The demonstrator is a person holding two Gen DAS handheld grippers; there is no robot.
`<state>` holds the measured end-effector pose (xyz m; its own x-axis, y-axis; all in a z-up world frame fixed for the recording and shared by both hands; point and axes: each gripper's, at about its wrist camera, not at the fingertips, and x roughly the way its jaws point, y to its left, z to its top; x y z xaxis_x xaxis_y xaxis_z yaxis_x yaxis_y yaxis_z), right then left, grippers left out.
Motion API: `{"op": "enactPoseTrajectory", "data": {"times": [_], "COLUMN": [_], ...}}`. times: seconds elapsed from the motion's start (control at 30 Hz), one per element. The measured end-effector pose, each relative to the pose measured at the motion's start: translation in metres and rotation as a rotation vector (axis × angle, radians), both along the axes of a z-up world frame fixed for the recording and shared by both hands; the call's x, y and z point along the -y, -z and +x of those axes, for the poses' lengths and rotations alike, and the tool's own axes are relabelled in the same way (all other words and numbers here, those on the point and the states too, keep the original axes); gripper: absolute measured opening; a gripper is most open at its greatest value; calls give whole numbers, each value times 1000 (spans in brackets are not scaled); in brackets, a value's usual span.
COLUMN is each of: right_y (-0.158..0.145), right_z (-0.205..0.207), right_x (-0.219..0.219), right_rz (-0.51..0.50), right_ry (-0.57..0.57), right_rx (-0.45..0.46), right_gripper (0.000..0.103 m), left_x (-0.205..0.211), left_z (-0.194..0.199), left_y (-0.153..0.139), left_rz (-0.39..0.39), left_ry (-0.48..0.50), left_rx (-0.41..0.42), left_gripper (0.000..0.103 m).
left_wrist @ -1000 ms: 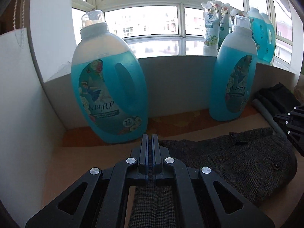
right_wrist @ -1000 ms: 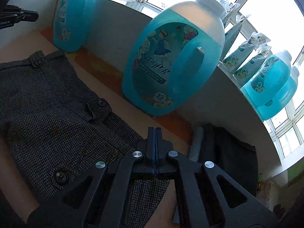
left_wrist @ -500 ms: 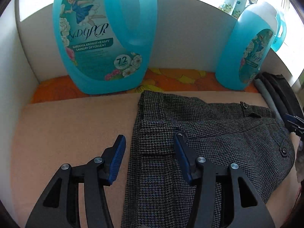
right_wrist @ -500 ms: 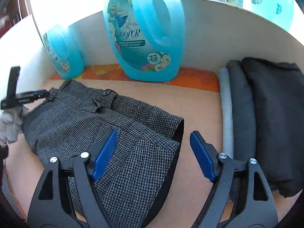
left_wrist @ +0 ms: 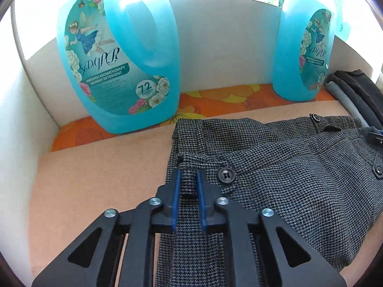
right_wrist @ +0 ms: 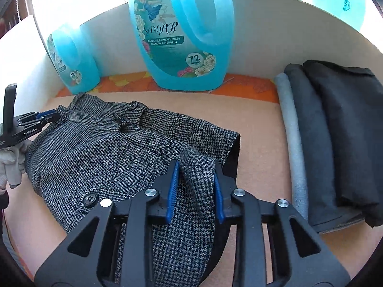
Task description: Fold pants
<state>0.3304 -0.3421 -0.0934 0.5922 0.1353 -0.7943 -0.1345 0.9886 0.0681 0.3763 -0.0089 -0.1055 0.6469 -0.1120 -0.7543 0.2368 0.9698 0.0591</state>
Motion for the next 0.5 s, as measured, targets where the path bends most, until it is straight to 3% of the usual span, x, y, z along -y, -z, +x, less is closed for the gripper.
{"op": "enactPoseTrajectory", "data": {"times": [0.1,0.43,0.47,0.5], "right_y": [-7,-20,-21,-21], "right_z": [-6,-17,-17,-17], "right_x": [-3,-15,-16,-16], "right_rz": [-19,-104,-108,-111], "right_ry": [-2,-20,-22,-26], "right_rx": [31,98,100,98], "right_gripper": [18,16,16,16], "left_x": [-5,-8,-8,-6], "left_z": [-1,-8,-6,-2], "left_y": [-2,-5,-3,-1], "left_rz": [-32,-77,-72,-71], "left_ry": [-9,27,26,26], "left_rx": [4,-9,-19,-41], "left_gripper": [8,7,9,18]}}
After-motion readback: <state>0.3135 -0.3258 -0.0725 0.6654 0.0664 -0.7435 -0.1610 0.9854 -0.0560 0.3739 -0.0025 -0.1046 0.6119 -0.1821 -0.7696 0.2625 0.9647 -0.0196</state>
